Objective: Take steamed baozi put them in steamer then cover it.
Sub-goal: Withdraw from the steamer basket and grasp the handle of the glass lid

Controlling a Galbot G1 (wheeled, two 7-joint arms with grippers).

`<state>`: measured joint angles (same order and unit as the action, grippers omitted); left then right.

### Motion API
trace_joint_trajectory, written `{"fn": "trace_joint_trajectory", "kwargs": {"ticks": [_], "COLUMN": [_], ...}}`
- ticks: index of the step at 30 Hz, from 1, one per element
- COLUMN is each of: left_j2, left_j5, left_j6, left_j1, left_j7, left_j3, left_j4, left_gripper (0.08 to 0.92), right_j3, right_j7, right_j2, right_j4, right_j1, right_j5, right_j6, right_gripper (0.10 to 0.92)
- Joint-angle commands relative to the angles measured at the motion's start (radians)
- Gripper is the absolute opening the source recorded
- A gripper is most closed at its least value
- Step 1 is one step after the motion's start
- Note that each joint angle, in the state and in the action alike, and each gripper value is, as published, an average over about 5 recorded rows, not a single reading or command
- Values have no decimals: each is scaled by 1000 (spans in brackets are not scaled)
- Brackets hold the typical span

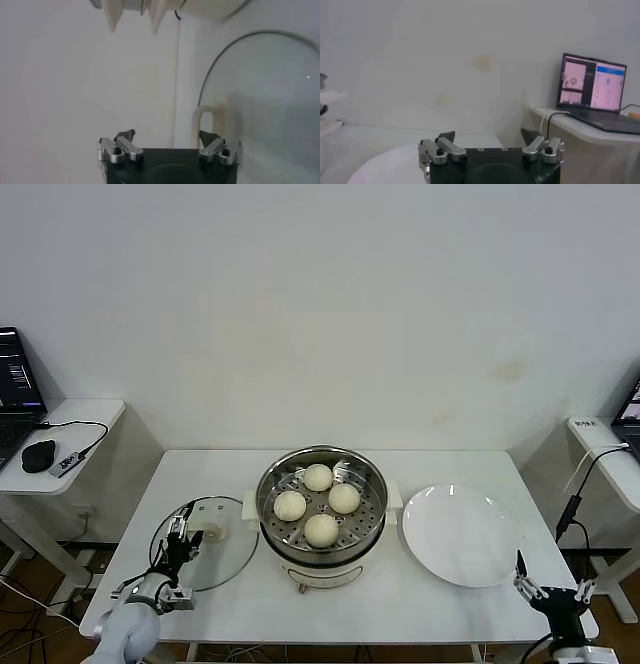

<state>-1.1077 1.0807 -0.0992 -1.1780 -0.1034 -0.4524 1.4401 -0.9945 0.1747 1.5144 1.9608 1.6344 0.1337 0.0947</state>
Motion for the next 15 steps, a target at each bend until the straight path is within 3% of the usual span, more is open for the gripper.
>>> {"fn": "trace_joint_trajectory", "kwargs": {"ticks": [1,10,15], "left_j2": [0,-6,-7], "left_j5": [12,13,18], "left_j6": [0,0,-2], "left_j1": [61,75,79], "left_j7": [-1,-5,-6], "left_j3": [22,23,28], "left_j4": [-72,-91,-104], "left_gripper": [823,822,723], "right_j3": [-2,4,9], "right_j7": [1,2,3], "right_j2": [6,9,10], "right_j4": [0,-5,-6], "right_j1": [7,10,10], "right_j5": [-5,-12,-12], "right_j6": [1,7,8], "right_gripper": [823,823,823]}}
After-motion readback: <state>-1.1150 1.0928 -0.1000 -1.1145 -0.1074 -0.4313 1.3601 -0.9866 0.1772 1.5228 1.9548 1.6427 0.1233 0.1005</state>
